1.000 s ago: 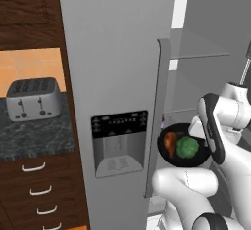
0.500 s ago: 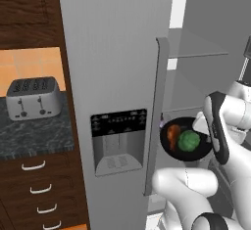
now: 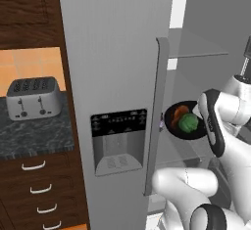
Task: Pick the chicken drumstick and broccoli from their plates and place them in the bowl. Then put the bowl in the fridge.
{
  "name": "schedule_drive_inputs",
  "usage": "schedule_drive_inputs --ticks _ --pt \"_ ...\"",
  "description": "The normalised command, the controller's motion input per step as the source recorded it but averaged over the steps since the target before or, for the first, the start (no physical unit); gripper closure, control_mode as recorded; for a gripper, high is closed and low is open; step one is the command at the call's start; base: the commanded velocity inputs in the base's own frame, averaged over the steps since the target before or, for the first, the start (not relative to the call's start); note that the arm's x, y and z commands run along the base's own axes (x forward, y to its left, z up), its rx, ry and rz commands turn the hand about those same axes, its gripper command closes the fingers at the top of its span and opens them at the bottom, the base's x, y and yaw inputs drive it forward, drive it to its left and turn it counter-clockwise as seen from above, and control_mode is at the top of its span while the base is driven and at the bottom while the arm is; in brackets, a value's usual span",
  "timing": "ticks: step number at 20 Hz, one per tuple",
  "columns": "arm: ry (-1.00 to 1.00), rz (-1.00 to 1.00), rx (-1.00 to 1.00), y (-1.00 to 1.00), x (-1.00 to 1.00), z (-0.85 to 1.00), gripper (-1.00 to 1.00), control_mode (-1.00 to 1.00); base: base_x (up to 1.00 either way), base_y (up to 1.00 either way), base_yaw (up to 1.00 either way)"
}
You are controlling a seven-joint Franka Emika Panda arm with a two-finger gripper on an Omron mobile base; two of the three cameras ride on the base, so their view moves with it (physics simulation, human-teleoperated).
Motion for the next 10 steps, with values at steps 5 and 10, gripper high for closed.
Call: schedule_drive_inputs --ticks 5,10 --pt "0.0 -0.36 0.13 -0.15 1.0 0.25 1.0 -1.0 0.0 0.0 0.0" --pt "-0.12 -0.3 0.15 0.0 0.97 -0.04 1.0 -1.0 0.0 0.0 0.0"
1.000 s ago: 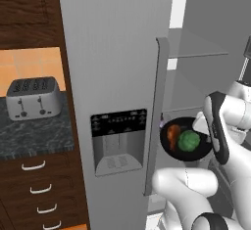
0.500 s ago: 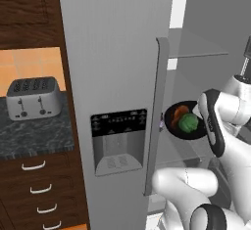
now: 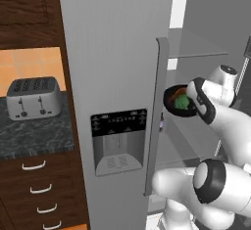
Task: Pick the chicken drumstick and broccoli from their plates and place them in the bowl. Then put the bowl in the fridge.
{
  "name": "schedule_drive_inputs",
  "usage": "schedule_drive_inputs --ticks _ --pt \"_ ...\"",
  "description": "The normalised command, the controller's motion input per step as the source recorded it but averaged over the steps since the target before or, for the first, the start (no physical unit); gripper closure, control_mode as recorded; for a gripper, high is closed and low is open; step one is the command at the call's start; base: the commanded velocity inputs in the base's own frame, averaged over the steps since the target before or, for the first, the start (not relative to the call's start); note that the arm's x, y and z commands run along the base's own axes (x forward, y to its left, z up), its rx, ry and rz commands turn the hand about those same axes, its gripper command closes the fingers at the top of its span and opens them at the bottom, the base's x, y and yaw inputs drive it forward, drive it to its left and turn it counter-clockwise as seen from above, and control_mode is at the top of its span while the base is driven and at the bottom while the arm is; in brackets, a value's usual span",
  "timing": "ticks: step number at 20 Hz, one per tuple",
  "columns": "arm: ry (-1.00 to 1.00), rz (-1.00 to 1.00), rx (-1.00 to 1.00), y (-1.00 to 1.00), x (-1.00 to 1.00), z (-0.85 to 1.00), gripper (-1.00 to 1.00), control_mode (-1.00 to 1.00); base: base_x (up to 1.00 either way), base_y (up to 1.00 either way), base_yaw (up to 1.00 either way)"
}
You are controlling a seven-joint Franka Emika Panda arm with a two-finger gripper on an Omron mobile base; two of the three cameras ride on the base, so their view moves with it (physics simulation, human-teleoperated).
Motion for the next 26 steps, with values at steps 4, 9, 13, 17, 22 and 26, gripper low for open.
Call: schedule_drive_inputs --ticks 4,9,13,17,22,26 --pt "-0.18 -0.24 0.18 0.01 0.58 -0.23 1.0 -1.0 0.0 0.0 0.0" --pt "-0.16 -0.19 0.13 0.0 0.71 -0.17 1.0 -1.0 0.0 0.0 0.0" --pt "0.0 -0.01 0.05 0.04 0.82 -0.1 1.0 -1.0 0.0 0.0 0.0" --pt "0.05 0.0 0.03 0.0 0.68 -0.13 1.0 -1.0 0.0 0.0 0.0" --pt "0.12 0.0 0.06 0.0 0.62 -0.18 1.0 -1.0 0.0 0.0 0.0" --pt "0.12 0.0 0.09 0.0 0.72 -0.21 1.0 -1.0 0.0 0.0 0.0"
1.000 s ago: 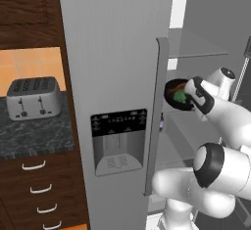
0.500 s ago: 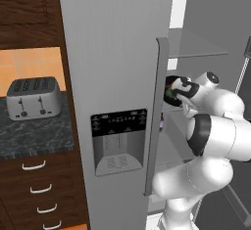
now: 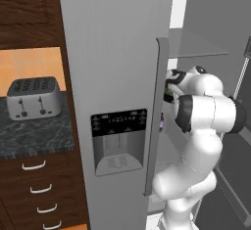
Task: Pick the chicken drumstick and broccoli from their plates and place them in the bowl. Then put the bowl in the fridge.
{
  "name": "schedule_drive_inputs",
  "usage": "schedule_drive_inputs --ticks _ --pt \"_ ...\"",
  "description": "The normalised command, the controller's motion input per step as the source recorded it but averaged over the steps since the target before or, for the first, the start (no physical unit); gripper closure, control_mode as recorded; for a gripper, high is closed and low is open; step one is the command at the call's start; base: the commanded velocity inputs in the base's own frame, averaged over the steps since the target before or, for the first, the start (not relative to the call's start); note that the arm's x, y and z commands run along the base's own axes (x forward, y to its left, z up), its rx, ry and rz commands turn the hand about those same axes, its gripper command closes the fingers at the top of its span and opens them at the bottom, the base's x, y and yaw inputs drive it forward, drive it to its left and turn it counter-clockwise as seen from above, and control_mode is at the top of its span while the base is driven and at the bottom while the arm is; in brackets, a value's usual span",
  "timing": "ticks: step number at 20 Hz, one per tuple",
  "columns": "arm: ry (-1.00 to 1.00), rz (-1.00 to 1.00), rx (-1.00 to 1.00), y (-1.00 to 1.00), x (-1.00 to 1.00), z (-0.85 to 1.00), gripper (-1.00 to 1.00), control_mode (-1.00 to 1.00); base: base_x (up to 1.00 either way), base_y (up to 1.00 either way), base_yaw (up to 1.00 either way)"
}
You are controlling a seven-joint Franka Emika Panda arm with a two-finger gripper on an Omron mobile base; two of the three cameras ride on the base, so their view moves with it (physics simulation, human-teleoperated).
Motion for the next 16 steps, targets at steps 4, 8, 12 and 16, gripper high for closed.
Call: schedule_drive_inputs --ticks 4,8,12,16 --pt "0.05 0.0 0.1 0.0 0.59 -0.06 1.0 -1.0 0.0 0.0 0.0" --pt "0.01 0.0 0.02 0.0 0.2 -0.07 -1.0 -1.0 0.0 0.0 0.0" --pt "-0.01 0.0 0.0 0.0 0.0 0.0 -1.0 -1.0 0.0 0.0 0.0" --pt "-0.12 0.0 0.0 0.0 -0.23 0.11 -1.0 -1.0 0.0 0.0 0.0"
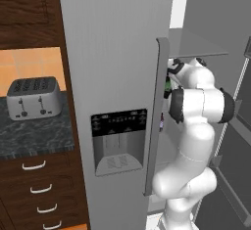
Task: Pick the chicken drumstick and broccoli from their plates and place them in the bowl. Then put the bowl in the fridge.
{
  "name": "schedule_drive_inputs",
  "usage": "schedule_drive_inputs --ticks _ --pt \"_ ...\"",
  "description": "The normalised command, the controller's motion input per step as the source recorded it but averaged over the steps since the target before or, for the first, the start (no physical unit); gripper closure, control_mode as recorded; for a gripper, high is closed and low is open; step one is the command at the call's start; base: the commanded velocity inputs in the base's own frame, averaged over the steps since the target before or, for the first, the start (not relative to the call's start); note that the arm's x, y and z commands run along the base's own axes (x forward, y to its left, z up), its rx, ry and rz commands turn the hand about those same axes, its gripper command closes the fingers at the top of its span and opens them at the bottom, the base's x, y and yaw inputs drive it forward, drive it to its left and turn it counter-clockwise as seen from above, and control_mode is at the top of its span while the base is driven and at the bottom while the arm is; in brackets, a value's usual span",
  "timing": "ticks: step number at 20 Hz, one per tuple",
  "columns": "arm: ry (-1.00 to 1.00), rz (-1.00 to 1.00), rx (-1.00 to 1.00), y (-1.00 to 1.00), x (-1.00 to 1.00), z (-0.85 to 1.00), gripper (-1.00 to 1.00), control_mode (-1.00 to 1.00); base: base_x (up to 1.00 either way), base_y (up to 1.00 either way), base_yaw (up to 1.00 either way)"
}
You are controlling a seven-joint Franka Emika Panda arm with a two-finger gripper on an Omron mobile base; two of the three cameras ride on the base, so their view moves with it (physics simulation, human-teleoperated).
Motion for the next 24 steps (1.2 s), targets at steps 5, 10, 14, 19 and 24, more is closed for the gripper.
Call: schedule_drive_inputs --ticks 5,10,14,19,24 --pt "-0.16 0.0 0.0 -0.01 -0.7 0.04 -1.0 -1.0 0.0 0.0 0.0" --pt "-0.07 0.0 0.0 0.0 -0.74 0.53 -1.0 -1.0 0.0 0.0 0.0" --pt "0.17 0.11 -0.1 0.23 -0.79 0.99 -1.0 -1.0 0.0 0.0 0.0" --pt "0.16 0.23 -0.24 0.44 -1.0 0.53 -1.0 -1.0 0.0 0.0 0.0" --pt "-0.02 0.24 -0.31 0.33 -1.0 -0.02 -1.0 -1.0 0.0 0.0 0.0"
